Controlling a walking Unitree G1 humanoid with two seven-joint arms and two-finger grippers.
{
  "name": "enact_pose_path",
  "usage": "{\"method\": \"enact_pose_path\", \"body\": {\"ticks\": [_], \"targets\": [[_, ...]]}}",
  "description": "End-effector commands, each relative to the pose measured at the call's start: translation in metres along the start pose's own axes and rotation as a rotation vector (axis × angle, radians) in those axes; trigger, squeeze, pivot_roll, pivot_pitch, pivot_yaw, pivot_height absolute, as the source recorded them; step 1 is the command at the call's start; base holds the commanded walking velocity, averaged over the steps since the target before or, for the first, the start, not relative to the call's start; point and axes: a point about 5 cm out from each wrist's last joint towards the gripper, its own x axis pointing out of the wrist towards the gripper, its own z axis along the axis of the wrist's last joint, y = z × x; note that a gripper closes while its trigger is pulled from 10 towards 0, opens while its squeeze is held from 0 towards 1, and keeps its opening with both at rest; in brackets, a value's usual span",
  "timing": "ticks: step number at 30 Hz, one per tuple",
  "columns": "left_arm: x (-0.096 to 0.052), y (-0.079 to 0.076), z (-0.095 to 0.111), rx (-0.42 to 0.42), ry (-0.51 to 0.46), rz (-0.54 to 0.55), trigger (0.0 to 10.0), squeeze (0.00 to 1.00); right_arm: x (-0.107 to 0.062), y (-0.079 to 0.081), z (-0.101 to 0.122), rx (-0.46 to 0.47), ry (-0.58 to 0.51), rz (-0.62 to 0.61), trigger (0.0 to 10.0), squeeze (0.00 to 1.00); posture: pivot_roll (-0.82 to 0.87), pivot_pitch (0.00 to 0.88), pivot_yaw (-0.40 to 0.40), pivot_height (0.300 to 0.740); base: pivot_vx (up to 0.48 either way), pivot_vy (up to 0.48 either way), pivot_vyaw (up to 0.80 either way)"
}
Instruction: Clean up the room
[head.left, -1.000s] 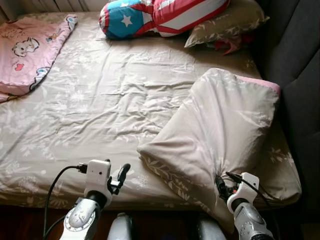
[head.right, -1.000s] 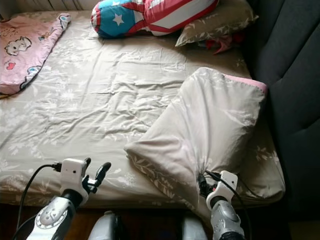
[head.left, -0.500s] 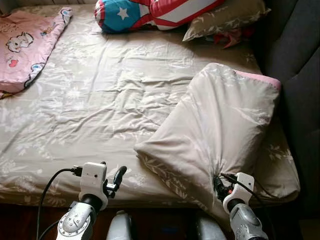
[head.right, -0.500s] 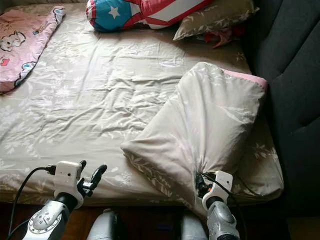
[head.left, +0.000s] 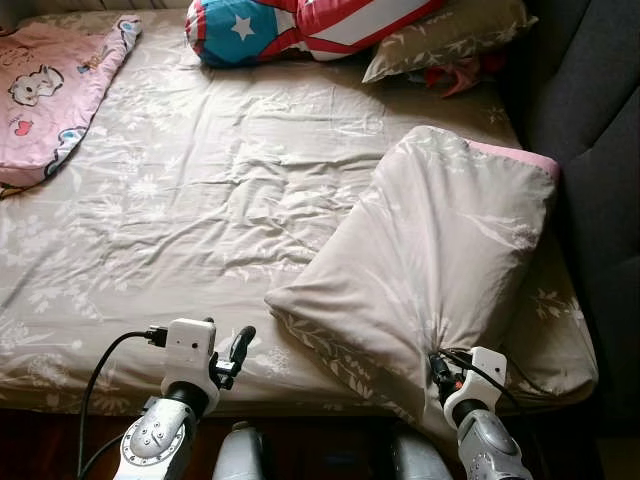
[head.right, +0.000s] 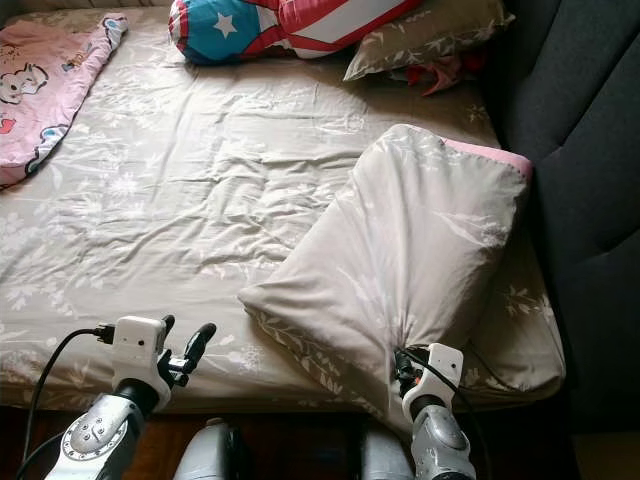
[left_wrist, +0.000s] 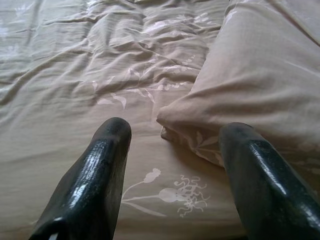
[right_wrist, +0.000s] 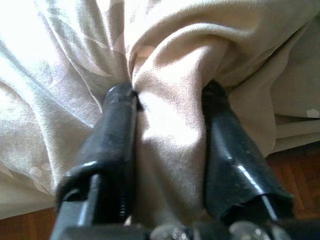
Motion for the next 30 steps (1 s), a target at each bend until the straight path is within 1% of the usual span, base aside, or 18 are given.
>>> {"method": "enact_pose_path", "body": {"ticks": [1,3,7,8,10,11,17,22,26,27,28,29,30], "targets": [[-0.001,0.003,-0.006,-0.013,0.029,0.011,10.0,0.0,-0.009,0.002,-0.032,0.004,0.135,0.013,0.0,0.0,0.02,0.27,0.045,0.662,0.0,0.0,0.0],[0.002,0.003,-0.009,-0.017,0.032,0.016,10.0,0.0,-0.008,0.001,-0.029,0.001,0.127,0.006,0.0,0.0,0.0,0.247,0.04,0.662,0.0,0.0,0.0],[0.003,0.001,-0.011,-0.019,0.033,0.014,10.0,0.0,-0.007,-0.001,-0.025,-0.008,0.12,-0.003,0.0,0.0,0.0,0.237,0.036,0.662,0.0,0.0,0.0],[0.005,0.0,-0.012,-0.023,0.032,0.014,10.0,0.0,-0.007,-0.003,-0.025,-0.013,0.119,-0.009,0.0,0.0,0.0,0.215,0.032,0.662,0.0,0.0,0.0],[0.007,0.0,-0.013,-0.025,0.031,0.016,10.0,0.0,-0.007,-0.004,-0.025,-0.016,0.121,-0.014,0.0,0.0,0.0,0.208,0.029,0.662,0.0,0.0,0.0],[0.008,-0.001,-0.014,-0.026,0.032,0.017,10.0,0.0,-0.008,-0.005,-0.025,-0.017,0.122,-0.016,0.0,0.0,0.0,0.19,0.025,0.662,0.0,0.0,0.0],[0.014,0.003,-0.021,-0.024,0.038,0.029,10.0,0.0,-0.008,-0.011,-0.024,-0.022,0.118,-0.045,0.0,0.0,-0.02,0.143,0.02,0.662,0.0,0.0,0.0],[0.021,0.004,-0.021,-0.024,0.028,0.033,10.0,0.0,-0.008,-0.019,-0.018,-0.05,0.11,-0.098,0.0,0.0,-0.03,0.116,0.02,0.662,0.0,0.0,0.0],[0.028,0.005,-0.022,-0.024,0.024,0.035,10.0,0.0,-0.004,-0.028,-0.002,-0.052,0.061,-0.16,0.0,0.0,-0.05,0.093,0.022,0.662,0.0,0.0,0.0],[0.03,0.007,-0.023,-0.012,0.024,0.04,10.0,0.0,-0.003,-0.032,0.006,-0.056,0.031,-0.191,0.0,0.0,-0.05,0.087,0.022,0.662,0.0,0.0,0.0],[0.03,0.007,-0.023,-0.012,0.024,0.04,10.0,0.0,-0.003,-0.032,0.006,-0.056,0.031,-0.191,0.0,0.0,-0.05,0.087,0.022,0.662,0.0,0.0,0.0],[0.031,0.009,-0.024,-0.004,0.024,0.043,10.0,0.0,-0.002,-0.04,0.018,-0.057,-0.006,-0.248,0.0,0.0,-0.06,0.076,0.021,0.662,0.0,0.0,0.0],[0.032,0.01,-0.025,-0.001,0.024,0.046,10.0,0.0,-0.002,-0.046,0.024,-0.051,-0.027,-0.28,0.0,0.0,-0.06,0.072,0.021,0.662,0.0,0.0,0.0]]}}
